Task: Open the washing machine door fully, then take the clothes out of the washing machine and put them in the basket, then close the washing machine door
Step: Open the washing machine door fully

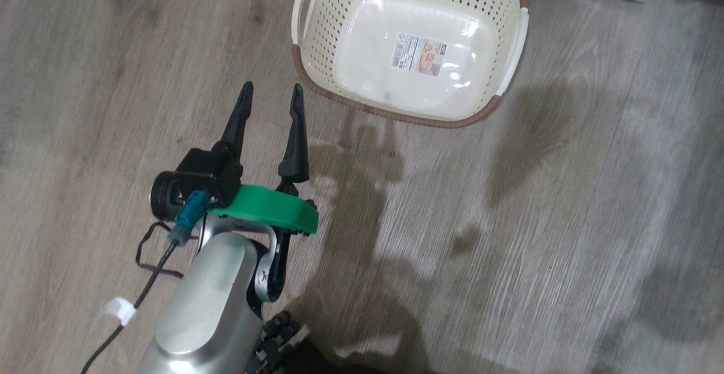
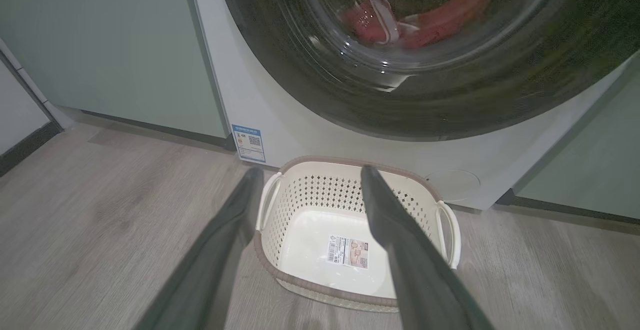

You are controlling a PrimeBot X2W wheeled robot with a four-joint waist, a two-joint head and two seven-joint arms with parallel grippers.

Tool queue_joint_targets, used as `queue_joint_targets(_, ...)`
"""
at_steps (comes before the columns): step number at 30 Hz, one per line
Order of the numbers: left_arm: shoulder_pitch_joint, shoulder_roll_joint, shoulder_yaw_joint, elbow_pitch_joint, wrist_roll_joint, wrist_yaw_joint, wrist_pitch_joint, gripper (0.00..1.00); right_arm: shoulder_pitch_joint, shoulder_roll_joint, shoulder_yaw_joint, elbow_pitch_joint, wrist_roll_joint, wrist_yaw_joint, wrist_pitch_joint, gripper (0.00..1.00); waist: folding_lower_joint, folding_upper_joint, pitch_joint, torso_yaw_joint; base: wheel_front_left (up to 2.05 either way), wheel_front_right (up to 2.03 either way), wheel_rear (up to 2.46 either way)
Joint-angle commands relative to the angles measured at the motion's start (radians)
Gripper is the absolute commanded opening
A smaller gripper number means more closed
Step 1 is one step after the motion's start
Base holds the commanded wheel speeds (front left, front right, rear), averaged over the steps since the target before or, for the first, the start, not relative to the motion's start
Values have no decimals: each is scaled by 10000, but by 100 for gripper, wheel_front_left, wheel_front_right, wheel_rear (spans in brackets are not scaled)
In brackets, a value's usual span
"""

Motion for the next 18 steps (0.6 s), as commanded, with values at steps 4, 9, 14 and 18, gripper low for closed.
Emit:
queue_joint_targets(4,-27,198,442,-223,-31,55,-67,100,691,212,288,-792,265,2,581,0,-1,0,-342,-32,0,0,0)
queue_joint_targets(9,131,198,650,-91,119,-47,-67,100,1634,352,586,-1337,474,2,1115,0,-1,0,-847,-96,0,0,0)
queue_joint_targets(14,376,198,849,65,385,-227,-67,100,2501,629,794,-1836,725,2,1494,0,-1,0,-1392,-145,0,0,0)
queue_joint_targets(18,651,198,1025,257,689,-504,-67,100,3359,1013,956,-2190,898,2,1647,0,-1,0,-1985,-95,0,0,0)
